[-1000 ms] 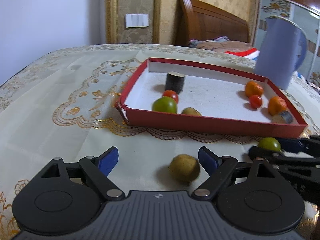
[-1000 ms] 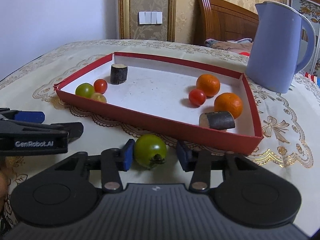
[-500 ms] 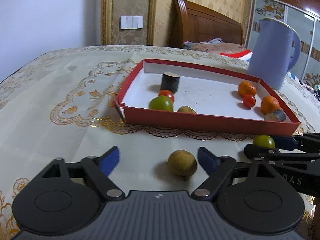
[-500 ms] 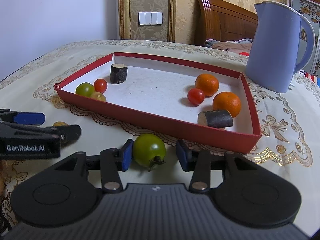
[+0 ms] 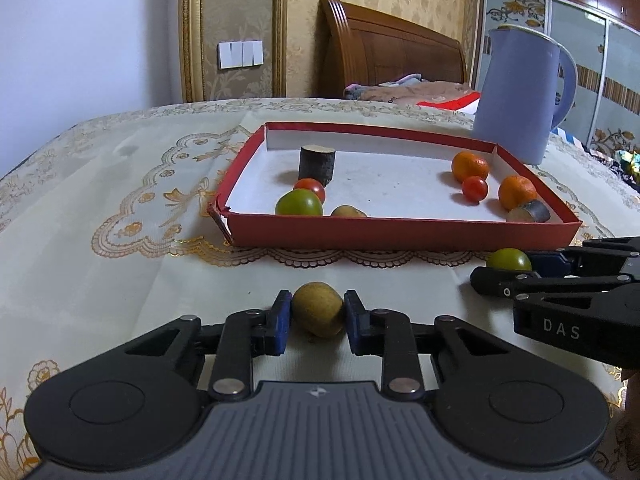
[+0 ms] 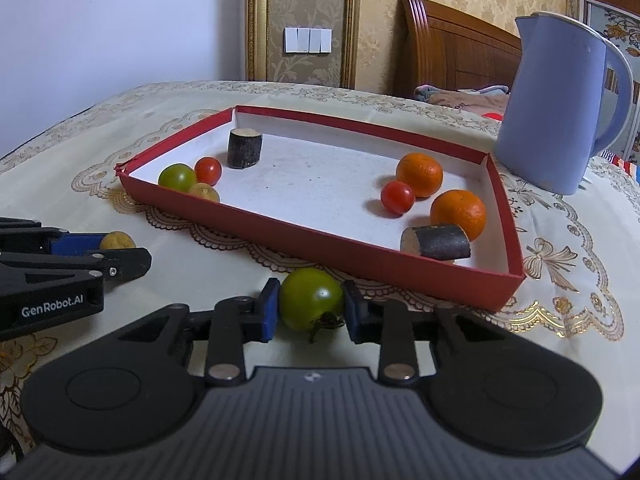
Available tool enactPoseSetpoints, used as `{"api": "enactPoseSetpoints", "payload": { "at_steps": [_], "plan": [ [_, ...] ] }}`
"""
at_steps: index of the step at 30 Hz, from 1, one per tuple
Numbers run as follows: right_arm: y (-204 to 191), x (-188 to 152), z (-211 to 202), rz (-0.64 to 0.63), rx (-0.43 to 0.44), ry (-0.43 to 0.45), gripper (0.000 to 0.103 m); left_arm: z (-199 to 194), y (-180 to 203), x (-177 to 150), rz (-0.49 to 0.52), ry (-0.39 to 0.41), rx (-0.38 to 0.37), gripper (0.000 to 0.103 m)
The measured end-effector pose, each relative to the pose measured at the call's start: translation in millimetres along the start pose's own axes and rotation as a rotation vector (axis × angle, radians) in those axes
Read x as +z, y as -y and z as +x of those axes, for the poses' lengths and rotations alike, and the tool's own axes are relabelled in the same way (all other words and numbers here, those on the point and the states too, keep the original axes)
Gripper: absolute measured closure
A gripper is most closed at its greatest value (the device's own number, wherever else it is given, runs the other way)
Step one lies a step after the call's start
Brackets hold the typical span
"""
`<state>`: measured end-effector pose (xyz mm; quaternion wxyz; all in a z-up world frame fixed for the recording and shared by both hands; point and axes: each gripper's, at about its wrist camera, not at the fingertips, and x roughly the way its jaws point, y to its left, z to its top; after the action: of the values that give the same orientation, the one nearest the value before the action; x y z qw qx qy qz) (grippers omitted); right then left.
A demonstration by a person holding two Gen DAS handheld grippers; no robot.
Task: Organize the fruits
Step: 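Carry the brown fruit and green tomato over the tray with both grippers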
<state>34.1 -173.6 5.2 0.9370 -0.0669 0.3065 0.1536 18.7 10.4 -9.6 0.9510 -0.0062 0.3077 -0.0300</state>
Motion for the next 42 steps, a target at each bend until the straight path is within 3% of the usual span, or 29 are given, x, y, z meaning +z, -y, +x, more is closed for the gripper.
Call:
{"api": "enactPoseSetpoints", "payload": {
  "at_steps": [9,19,30,42],
  "plan": [
    [5,-1,-6,0.019,-0.003,0.032,0.073,-1,2,2,0.007,-0.009,-0.008,0.076],
    [16,10,-30,0.057,-0.029,0.154,0.073,-11,16,28,0.000,0.009,-0.068,0.076],
    [30,32,-6,0.080,-0.068,0.140,0.073,21,40,57,0.024,0.028,-0.035,0.076],
    [28,47,30,0.065,-0.076,0.077,0.073,55,36,68,-0.001,0.002,0.003,0.076]
  ]
}}
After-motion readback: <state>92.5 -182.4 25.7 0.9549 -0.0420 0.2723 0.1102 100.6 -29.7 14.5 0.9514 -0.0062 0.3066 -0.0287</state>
